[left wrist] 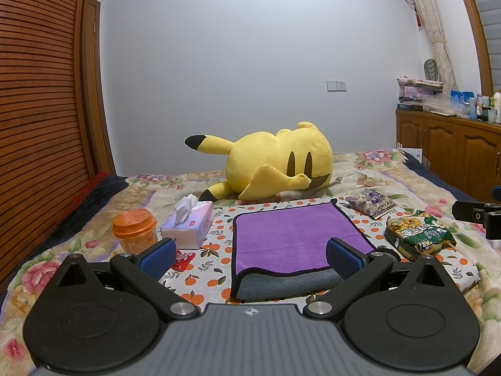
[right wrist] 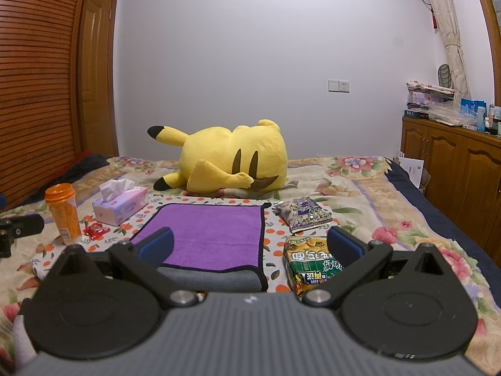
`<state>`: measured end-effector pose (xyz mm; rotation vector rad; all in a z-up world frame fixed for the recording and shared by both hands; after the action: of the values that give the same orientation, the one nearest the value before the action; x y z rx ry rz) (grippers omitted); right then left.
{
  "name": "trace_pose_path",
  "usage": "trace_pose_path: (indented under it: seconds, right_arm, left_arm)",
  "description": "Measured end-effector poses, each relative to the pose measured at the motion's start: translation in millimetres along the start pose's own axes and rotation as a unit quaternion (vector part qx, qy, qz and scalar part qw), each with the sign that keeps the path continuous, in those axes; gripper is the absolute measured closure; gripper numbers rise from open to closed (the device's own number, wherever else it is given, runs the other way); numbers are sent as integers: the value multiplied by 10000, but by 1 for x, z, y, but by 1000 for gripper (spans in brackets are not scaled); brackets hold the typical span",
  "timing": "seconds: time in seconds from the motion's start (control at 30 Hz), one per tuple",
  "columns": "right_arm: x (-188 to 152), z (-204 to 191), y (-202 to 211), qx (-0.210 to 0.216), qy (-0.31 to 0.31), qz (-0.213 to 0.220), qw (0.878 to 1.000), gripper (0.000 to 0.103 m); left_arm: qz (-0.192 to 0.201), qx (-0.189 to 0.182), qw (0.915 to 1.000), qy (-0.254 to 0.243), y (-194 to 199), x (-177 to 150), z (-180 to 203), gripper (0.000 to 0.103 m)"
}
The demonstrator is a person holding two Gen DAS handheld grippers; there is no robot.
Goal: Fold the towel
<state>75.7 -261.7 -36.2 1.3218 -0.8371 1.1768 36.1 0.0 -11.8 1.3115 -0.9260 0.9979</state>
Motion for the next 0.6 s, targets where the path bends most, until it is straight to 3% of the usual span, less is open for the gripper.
trace_pose_path:
  seconds: [0.6]
  right_arm:
    - [0, 0, -1, 5, 5, -15, 10000, 0]
  left_arm:
    - [-38, -4, 10000, -7, 0, 0, 0, 0]
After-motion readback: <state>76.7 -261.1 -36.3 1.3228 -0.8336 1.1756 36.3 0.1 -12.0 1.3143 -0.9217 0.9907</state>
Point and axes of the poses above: each gripper's, at about its wrist camera, not at the fingertips, and y roughly against the way its jaws point, z to its right, x to its top, the point moved 4 cm from there along -y, roughly the way its jaws point, and after that the axes turned 10 degrees about y, right-handed, at the moved point
